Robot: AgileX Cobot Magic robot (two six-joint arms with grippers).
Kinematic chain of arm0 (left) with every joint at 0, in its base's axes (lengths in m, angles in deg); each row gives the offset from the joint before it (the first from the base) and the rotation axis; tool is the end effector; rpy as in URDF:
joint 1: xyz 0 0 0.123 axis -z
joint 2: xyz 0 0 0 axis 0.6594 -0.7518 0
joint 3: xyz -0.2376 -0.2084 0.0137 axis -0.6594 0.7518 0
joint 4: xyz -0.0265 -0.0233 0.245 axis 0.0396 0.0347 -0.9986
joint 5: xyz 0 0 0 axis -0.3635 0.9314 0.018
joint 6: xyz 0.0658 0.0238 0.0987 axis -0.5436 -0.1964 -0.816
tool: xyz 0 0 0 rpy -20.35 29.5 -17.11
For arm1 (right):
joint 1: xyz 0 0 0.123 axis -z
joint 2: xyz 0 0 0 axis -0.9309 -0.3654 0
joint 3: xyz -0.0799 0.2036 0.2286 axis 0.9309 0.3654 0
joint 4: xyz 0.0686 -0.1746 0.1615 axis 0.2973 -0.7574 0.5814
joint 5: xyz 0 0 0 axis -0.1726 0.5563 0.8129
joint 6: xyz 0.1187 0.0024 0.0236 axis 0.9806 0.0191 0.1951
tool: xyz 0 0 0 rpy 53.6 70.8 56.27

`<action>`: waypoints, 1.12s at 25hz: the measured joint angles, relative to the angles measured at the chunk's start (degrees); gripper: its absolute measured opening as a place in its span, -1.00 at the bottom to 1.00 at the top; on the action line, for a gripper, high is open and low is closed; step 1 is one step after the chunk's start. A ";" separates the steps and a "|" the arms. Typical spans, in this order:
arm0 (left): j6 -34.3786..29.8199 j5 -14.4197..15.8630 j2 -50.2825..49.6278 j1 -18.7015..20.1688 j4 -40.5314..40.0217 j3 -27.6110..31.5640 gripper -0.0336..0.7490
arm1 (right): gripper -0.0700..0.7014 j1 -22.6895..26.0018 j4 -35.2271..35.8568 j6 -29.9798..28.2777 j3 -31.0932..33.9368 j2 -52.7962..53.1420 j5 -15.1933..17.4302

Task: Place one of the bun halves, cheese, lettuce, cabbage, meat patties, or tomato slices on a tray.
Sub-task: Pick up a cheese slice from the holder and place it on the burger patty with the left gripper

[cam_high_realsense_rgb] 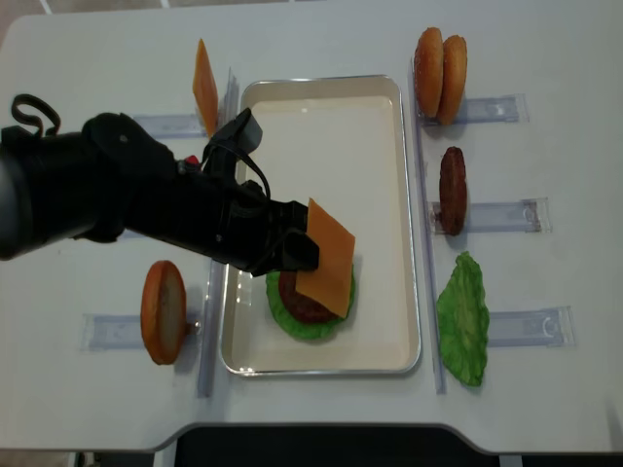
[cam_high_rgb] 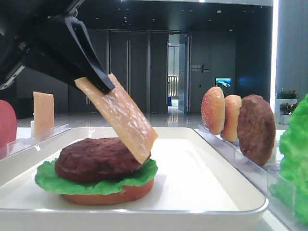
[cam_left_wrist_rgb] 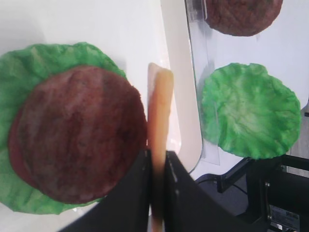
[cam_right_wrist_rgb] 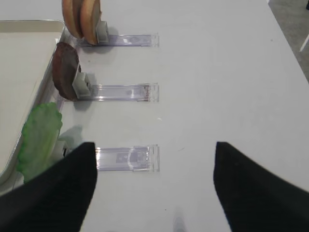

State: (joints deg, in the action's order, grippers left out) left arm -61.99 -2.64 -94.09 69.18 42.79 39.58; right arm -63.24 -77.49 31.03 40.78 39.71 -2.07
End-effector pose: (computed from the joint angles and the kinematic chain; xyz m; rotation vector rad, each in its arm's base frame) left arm 0.2283 -0.1918 0.2050 0.1861 2.7364 -1.0330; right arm -0.0185 0.0211 0.2570 -0.0896 2.0878 0.0576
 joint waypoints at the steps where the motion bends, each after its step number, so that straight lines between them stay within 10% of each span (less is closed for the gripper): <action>1: 0.00 0.00 0.00 0.00 0.00 0.00 -0.83 | 0.44 0.00 0.00 0.00 0.00 0.00 0.00; 28: 0.00 -0.28 0.83 -2.39 -2.59 1.05 -0.83 | 0.44 0.00 0.00 0.00 0.00 0.01 0.00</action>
State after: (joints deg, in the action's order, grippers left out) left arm -61.99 -2.93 -93.25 66.79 40.20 40.63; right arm -63.24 -77.49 31.03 40.78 39.72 -2.07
